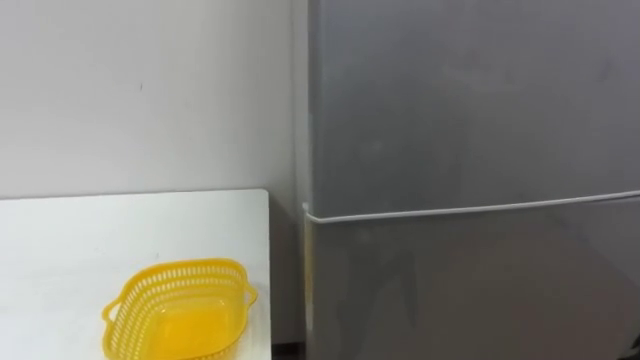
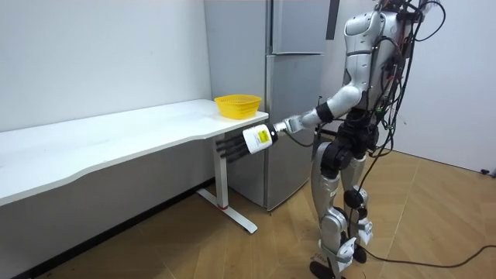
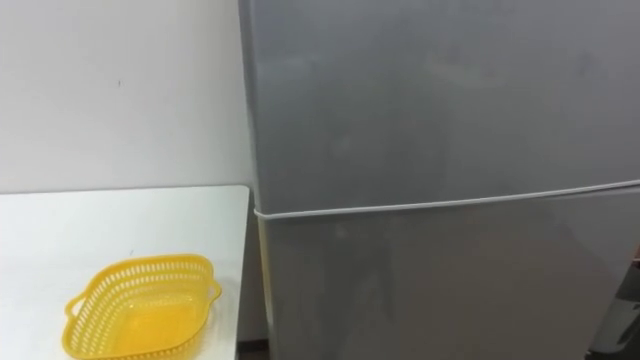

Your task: Retrieve from the upper fridge

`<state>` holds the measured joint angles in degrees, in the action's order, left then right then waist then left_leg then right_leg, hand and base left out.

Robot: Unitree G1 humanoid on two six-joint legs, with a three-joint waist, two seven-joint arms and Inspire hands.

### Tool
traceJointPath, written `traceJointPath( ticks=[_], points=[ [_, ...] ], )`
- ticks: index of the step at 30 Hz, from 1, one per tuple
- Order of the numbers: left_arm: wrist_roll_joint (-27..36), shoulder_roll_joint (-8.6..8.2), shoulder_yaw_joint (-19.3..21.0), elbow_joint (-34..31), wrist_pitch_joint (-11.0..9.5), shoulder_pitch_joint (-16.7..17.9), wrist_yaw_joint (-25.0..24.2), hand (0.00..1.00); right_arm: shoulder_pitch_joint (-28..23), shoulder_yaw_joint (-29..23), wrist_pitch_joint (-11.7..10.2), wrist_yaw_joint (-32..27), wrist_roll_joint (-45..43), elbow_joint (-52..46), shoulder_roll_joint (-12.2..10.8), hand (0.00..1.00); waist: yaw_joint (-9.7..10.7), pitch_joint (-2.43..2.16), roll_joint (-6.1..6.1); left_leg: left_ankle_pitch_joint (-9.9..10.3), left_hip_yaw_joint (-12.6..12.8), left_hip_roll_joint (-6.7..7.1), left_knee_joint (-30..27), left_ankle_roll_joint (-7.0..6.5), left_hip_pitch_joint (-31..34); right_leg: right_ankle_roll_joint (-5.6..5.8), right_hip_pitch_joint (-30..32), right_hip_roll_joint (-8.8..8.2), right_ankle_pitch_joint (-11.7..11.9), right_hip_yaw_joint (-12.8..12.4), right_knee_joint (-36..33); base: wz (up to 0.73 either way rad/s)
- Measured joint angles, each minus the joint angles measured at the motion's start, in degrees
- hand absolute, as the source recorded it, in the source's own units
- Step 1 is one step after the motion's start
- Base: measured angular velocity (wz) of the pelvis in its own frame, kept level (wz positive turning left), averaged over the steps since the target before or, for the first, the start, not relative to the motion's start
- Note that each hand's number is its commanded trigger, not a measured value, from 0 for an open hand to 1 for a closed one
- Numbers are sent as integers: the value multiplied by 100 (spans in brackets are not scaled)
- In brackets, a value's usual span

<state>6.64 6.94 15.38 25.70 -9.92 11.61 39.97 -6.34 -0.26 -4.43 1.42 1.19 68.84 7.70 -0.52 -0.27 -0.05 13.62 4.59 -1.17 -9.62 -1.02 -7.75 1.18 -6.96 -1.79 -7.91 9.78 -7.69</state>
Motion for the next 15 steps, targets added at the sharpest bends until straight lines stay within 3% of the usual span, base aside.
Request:
traceJointPath(
  ticks=[2, 6, 15],
  points=[
    [-1, 4, -4, -183, -148, -45, 118, 0, 10, -2, -1, 4, -78, -1, 3, 0, 4, 1, 5, 0, 6, 1, 3, 0, -10, 0, -3, 0, 0, -13, 0, -3],
    [10, 21, -48, -719, -169, -51, 210, 0, 12, -3, -3, 55, -124, -1, 22, 0, 13, 6, 12, 0, 3, 0, 4, 0, -2, 0, 1, 1, 0, 5, 0, 0],
    [2, 109, -98, -2917, -330, -108, 4, 0, -47, -228, -117, 58, -191, 23, 48, 0, 51, 35, 13, 0, -5, 5, 9, 0, 8, 1, 6, 0, 0, -16, 4, 0]
  ],
)
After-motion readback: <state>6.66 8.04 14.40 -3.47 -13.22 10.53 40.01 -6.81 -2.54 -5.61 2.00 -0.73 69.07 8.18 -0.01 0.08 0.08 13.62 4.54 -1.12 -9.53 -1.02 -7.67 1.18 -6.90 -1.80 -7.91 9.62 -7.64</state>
